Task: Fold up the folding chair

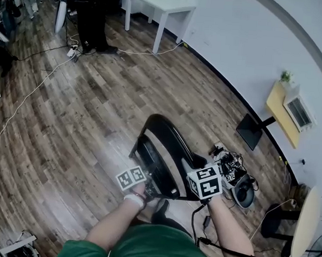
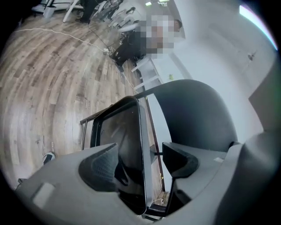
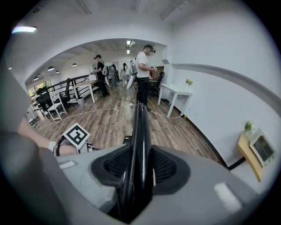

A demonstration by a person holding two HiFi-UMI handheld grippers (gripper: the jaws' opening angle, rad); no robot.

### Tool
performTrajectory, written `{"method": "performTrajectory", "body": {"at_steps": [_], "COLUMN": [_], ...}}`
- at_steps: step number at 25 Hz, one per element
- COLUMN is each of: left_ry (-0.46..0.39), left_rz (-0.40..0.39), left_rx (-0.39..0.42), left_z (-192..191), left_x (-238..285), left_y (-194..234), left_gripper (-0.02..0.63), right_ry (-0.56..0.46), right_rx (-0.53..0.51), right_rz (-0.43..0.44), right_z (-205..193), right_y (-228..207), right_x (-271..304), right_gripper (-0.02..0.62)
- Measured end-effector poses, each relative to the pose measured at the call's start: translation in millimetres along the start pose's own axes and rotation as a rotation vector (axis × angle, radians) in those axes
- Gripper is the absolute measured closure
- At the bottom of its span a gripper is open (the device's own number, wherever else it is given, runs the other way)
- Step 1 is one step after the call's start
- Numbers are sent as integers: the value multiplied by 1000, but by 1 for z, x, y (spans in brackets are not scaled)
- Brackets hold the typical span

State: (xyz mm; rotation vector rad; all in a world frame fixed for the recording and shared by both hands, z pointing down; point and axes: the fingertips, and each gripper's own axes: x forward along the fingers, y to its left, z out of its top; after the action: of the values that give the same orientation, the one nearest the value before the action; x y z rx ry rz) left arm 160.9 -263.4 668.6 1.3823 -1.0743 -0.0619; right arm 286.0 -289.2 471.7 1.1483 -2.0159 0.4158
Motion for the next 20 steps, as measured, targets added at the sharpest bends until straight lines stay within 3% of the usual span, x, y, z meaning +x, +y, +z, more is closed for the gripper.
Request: {"method": "performTrajectory", "body": {"at_steps": [3, 7, 14, 20], "left_ry": [-6, 14, -47, -88], "left_rz": [-15, -40, -111, -172], "left_rx": [32, 149, 282, 469], "left_z": [11, 28, 59, 71], "left_x": [-21, -54, -104, -133], "left_y": [-3, -12, -36, -70], "left_gripper": [287, 350, 401, 448], "right_ry": [-4, -7, 1, -4], "right_rx": [-14, -33, -37, -48], "right_rz": [-9, -29, -39, -46], "right_z": [1, -1, 1, 0], "right_y": [2, 3, 1, 7], "right_x": [-2, -5, -2, -2], "right_gripper": [443, 443, 442, 441]}}
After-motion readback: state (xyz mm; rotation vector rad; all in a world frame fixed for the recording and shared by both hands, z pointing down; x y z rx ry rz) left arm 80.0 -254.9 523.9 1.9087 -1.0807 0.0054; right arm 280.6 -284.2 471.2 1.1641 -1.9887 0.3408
